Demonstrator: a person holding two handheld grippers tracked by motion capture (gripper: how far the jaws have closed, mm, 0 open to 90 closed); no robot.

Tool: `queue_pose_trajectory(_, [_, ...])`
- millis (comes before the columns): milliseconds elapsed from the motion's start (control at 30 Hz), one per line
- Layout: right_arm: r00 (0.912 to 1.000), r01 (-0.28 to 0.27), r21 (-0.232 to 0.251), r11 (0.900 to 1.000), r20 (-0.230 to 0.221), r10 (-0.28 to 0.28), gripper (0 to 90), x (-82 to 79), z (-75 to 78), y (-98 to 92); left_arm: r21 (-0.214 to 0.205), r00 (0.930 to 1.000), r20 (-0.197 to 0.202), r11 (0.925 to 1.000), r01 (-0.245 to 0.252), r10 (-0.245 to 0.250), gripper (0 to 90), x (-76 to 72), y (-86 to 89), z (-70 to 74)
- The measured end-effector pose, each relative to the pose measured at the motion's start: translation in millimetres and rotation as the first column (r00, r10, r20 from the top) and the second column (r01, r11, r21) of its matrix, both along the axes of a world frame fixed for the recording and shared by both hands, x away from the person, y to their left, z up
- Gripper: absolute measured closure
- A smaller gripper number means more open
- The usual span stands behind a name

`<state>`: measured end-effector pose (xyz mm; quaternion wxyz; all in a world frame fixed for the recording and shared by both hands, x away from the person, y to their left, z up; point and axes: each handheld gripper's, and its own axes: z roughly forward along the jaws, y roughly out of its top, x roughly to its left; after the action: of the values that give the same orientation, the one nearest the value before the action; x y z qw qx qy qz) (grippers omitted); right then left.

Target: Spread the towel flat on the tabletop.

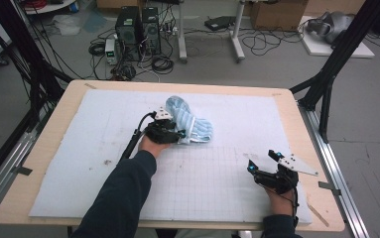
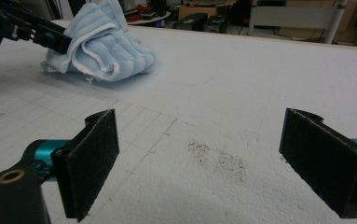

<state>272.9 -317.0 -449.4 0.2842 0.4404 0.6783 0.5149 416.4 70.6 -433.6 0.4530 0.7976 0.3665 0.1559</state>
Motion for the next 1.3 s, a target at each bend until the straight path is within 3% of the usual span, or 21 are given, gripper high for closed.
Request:
queue_pose_trajectory(33, [1.0000, 0.000, -0.002, 1.0000, 0.003, 0.000, 11.0, 0.2, 0.0, -0.1, 0.005, 1.0000, 0.007, 1.0000, -0.002, 0.002, 58.1, -0.9, -0.7, 0.0])
queue_pose_trajectory(67, [1.0000, 0.000, -0.001, 1.0000, 0.003, 0.000, 11.0, 0.0, 0.0, -0.1, 0.007, 0.9998, 0.021, 1.0000, 0.000, 0.000, 69.1, -2.3, -1.1, 0.1])
queue_pose_trajectory(100, [1.0000, 0.000, -0.001, 1.0000, 0.003, 0.000, 11.0, 0.0, 0.0, -0.1, 0.012, 0.9995, 0.030, 0.9999, 0.006, -0.006, 69.1, -3.8, -0.9, 0.7])
queue_pose_trajectory(133, [1.0000, 0.001, 0.003, 1.0000, -0.001, -0.001, 11.0, -0.4, 0.0, -0.2, 0.017, 0.9992, 0.036, 0.9997, 0.017, -0.018, 76.1, -4.9, -0.6, 1.6])
queue_pose_trajectory(233, [1.0000, 0.000, 0.002, 1.0000, -0.001, 0.000, 11.0, -0.4, 0.0, -0.2, 0.008, 0.9982, 0.045, 0.9992, 0.040, -0.040, 78.2, -10.3, 0.8, 5.3])
queue_pose_trajectory(367, [1.0000, -0.001, -0.004, 1.0000, 0.003, 0.001, 11.0, 0.1, -0.1, 0.0, 0.002, 0.9969, 0.051, 0.9982, 0.060, -0.060, 79.8, -19.7, 5.0, 5.0])
queue_pose_trajectory(500, [1.0000, 0.001, -0.003, 1.0000, 0.002, -0.001, 11.0, -0.2, 0.0, 0.4, -0.036, 0.9963, 0.049, 0.9967, 0.072, -0.071, 79.8, -30.3, 12.9, 5.2])
queue_pose_trajectory(833, [1.0000, 0.001, -0.004, 1.0000, -0.003, -0.001, 11.0, 0.2, -0.1, 0.8, -0.063, 0.9954, 0.053, 0.9945, 0.083, -0.080, 78.7, -54.1, 27.7, 10.6])
queue_pose_trajectory(1000, [1.0000, -0.001, -0.007, 1.0000, -0.006, 0.001, 11.0, 0.4, 0.0, 0.8, -0.058, 0.9900, 0.085, 0.9913, 0.118, -0.113, 79.0, -70.3, 31.6, 13.5])
queue_pose_trajectory(1200, [0.9999, 0.002, -0.005, 1.0000, -0.012, -0.002, 11.0, 0.6, 0.1, 1.1, -0.052, 0.9857, 0.078, 0.9868, 0.153, -0.149, 79.2, -84.2, 37.2, 13.7])
queue_pose_trajectory(1300, [0.9998, 0.000, -0.006, 1.0000, -0.021, 0.000, 11.0, 1.4, 0.2, 0.9, -0.069, 0.9835, 0.090, 0.9842, 0.163, -0.157, 79.3, -92.4, 40.2, 15.5])
